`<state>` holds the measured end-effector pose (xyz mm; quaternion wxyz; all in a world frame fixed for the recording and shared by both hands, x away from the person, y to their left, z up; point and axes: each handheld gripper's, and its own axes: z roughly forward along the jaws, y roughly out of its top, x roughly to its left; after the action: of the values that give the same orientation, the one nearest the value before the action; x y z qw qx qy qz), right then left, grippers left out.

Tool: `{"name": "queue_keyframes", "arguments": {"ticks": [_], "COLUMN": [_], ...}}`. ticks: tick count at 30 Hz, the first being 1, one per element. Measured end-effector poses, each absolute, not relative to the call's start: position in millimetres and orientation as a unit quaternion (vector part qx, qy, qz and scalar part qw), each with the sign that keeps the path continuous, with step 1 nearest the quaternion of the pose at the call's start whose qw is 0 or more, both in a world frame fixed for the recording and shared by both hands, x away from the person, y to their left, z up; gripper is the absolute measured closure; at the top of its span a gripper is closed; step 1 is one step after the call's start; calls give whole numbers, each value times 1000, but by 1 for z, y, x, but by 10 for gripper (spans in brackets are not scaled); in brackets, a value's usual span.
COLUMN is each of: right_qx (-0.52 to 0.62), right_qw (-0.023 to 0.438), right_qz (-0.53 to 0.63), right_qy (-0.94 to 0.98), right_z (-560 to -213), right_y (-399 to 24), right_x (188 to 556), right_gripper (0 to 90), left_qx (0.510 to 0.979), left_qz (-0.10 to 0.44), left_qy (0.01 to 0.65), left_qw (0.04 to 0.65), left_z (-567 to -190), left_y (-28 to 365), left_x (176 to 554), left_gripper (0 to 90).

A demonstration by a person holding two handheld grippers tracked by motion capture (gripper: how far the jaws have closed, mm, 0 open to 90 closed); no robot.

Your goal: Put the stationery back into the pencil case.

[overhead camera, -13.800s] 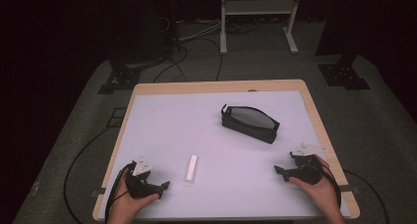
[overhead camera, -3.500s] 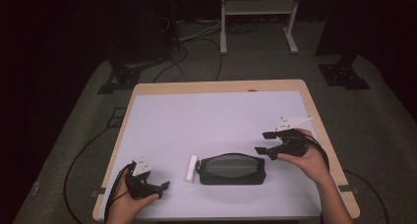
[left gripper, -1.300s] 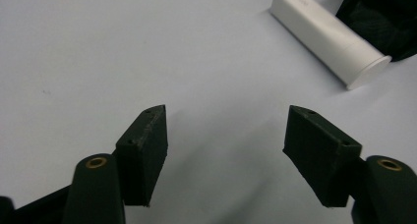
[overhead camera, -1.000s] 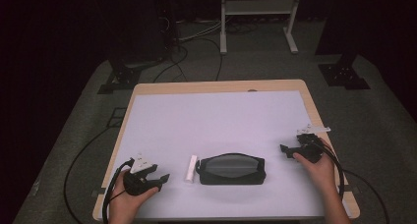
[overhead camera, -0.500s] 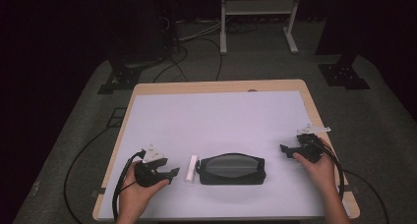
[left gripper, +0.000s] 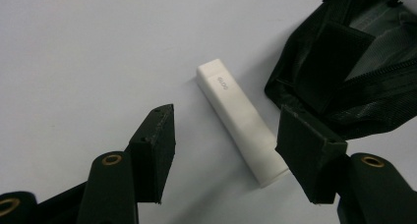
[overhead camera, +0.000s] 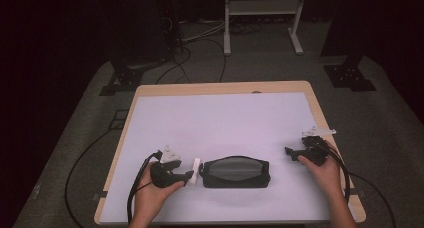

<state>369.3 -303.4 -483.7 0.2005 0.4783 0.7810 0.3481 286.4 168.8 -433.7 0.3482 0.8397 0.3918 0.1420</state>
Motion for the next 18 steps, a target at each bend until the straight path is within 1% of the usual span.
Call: {"name": "queue_keyframes", "arguments": {"ticks": [11,18], "right_qx": [478,478], "right_qw": [200,201], "right_qz": [348,348], "right_qy": [781,781], "right_z": [-484,-484], "right_y": [-303,-304], "right_x": [369,369], "right_gripper": [160,160], "left_qx": [854,860], "left_qz": [129,138], "left_qy": [384,382], "left_qw": [327,308], "left_z": [-450,-454], "left_y": [152,152], "left_x": [287,289], "left_gripper": [388,390]}}
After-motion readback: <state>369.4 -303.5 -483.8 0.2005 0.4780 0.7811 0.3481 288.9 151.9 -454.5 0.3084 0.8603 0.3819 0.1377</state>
